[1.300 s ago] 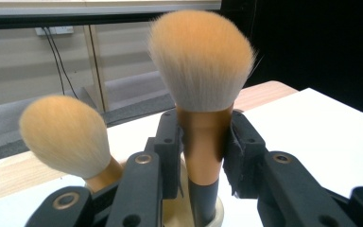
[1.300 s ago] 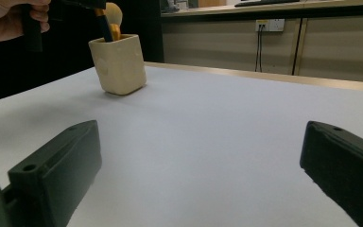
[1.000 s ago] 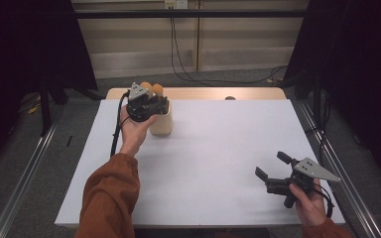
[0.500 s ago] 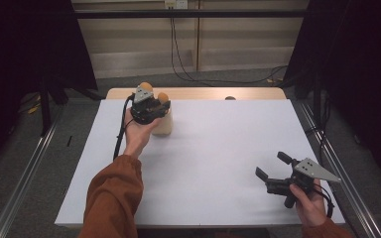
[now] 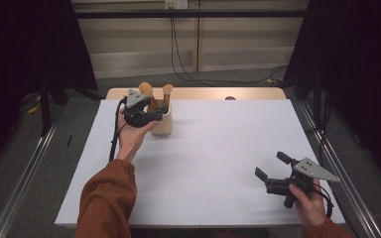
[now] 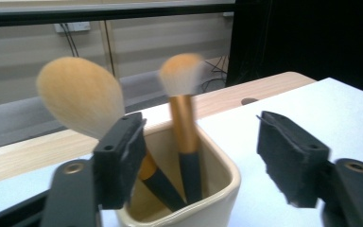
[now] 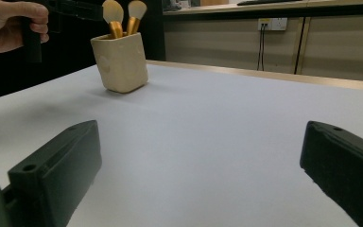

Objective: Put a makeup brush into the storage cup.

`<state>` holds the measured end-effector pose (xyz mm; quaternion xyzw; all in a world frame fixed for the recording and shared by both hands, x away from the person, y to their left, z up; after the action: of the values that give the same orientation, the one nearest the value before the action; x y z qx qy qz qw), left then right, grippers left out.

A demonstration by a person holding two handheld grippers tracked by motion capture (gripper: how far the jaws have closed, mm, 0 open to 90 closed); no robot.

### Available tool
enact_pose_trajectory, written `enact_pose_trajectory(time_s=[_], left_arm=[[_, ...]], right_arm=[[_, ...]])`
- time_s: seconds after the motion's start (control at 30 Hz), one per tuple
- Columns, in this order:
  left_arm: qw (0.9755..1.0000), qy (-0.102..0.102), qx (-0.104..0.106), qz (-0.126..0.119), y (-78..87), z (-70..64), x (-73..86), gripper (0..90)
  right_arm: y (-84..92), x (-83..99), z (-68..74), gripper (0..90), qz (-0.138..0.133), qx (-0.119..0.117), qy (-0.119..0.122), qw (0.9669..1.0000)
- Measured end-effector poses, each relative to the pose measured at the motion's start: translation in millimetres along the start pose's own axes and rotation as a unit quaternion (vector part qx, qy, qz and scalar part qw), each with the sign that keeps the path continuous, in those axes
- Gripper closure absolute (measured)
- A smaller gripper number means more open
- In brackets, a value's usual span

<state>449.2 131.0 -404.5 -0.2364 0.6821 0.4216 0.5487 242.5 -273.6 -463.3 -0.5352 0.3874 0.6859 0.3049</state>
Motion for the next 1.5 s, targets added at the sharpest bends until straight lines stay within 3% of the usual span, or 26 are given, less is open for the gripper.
enact_pose_trajectory(time_s=[0.2,0.43,0.57,0.67,0.73,1.07,1.5], left_arm=[[1.0000,-0.003,0.005,-0.002,5.6,-2.7,2.0,18.9],[0.9997,0.019,0.011,0.005,13.0,-4.3,9.8,5.1],[0.9993,0.025,0.026,-0.007,23.4,-3.1,16.5,3.9],[0.9993,0.016,0.032,0.001,30.1,-1.5,21.4,3.9],[0.9996,0.017,0.025,0.001,34.6,-0.4,23.9,3.9],[0.9991,0.022,0.032,-0.015,68.9,-0.8,35.5,3.8],[0.9989,0.000,0.036,-0.028,101.9,-3.0,43.8,3.5]], right_arm=[[-0.5,0.9,-2.1,0.0,0.002,0.001,0.003,1.0000],[-1.7,1.1,-2.7,0.0,0.007,0.005,0.015,0.9998],[0.3,1.3,-3.1,0.0,0.005,0.010,0.015,0.9998],[2.0,1.3,-3.2,0.0,0.004,0.011,0.013,0.9999],[2.7,1.3,-3.1,0.0,0.004,0.011,0.014,0.9998],[5.3,-0.3,0.6,0.0,0.001,0.015,0.017,0.9997],[3.7,-0.4,0.8,0.0,0.002,0.012,0.016,0.9998]])
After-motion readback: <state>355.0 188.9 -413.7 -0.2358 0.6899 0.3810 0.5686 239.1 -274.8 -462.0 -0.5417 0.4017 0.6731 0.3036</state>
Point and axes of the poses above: each handheld gripper's, and its own axes: y roughly backward along the jaws, x roughly out of its underside, z roughly to its left, the point moved 3 cm from there along -y, roughly forward along the jaws, and after that the axes turned 1 degree about -x, right-handed, at the moved point
